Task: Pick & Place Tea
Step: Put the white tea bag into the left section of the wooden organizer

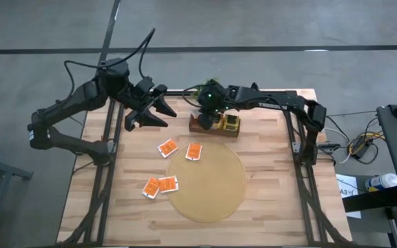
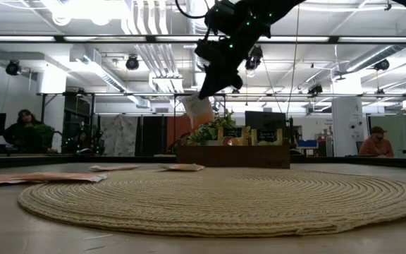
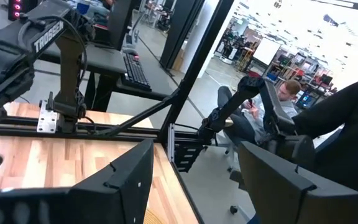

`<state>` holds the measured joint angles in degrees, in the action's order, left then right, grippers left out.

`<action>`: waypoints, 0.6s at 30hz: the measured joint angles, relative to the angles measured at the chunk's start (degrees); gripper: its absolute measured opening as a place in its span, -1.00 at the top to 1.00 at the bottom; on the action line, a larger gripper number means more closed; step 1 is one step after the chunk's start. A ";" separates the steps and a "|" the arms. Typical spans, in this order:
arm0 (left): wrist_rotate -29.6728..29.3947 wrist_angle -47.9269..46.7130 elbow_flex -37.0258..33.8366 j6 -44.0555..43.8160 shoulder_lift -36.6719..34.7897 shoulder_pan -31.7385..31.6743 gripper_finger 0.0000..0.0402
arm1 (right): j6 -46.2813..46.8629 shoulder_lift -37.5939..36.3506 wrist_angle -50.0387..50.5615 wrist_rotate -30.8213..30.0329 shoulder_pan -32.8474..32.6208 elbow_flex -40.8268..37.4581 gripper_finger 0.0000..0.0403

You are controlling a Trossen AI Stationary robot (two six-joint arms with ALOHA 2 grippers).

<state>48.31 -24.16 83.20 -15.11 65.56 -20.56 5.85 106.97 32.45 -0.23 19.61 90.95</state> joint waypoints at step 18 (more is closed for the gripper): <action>-0.01 -0.11 -0.02 -0.32 -0.67 0.00 -0.14 | 5.01 0.35 -17.02 -0.42 1.46 -9.61 0.96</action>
<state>48.30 -24.27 83.18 -15.43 64.88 -20.56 10.86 107.31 15.43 -0.64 21.07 81.34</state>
